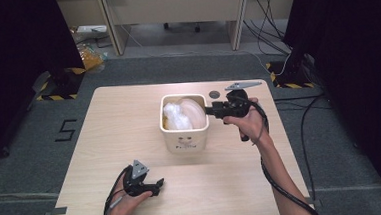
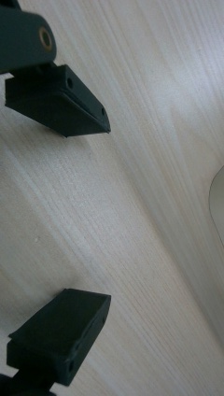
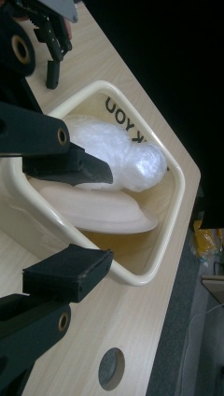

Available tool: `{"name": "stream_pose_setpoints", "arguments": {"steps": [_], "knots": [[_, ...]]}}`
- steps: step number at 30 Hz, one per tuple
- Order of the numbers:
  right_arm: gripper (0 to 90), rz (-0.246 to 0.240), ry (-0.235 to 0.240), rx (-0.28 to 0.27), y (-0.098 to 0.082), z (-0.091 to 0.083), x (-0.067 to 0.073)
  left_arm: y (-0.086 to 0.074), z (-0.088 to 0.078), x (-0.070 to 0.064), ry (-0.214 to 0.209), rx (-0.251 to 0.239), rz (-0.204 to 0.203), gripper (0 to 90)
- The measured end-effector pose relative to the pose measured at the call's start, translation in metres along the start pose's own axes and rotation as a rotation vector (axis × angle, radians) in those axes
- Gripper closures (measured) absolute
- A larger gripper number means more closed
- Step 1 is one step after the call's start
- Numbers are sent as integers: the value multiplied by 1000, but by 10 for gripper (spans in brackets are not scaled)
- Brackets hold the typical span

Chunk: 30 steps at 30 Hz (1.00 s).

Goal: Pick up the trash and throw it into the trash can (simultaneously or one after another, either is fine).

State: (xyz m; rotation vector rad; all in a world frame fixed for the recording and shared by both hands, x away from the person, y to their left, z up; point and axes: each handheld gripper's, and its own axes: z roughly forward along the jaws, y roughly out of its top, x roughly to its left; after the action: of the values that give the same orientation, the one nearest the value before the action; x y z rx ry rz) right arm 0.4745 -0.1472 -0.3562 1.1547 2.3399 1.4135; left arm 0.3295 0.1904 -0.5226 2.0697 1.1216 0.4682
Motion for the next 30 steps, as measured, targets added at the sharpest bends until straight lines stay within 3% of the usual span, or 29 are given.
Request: {"name": "stream_pose_setpoints", "arguments": {"steps": [7,18,30], "knots": [[508,4,-10,-11,-8,-12,-4,0,0,0,0,0,0,141],[355,26,-32,-59,-26,-32,-11,0,0,0,2,-3,-1,141],[330,55,-53,-84,-50,-48,-19,0,0,0,2,-3,-1,141]]}}
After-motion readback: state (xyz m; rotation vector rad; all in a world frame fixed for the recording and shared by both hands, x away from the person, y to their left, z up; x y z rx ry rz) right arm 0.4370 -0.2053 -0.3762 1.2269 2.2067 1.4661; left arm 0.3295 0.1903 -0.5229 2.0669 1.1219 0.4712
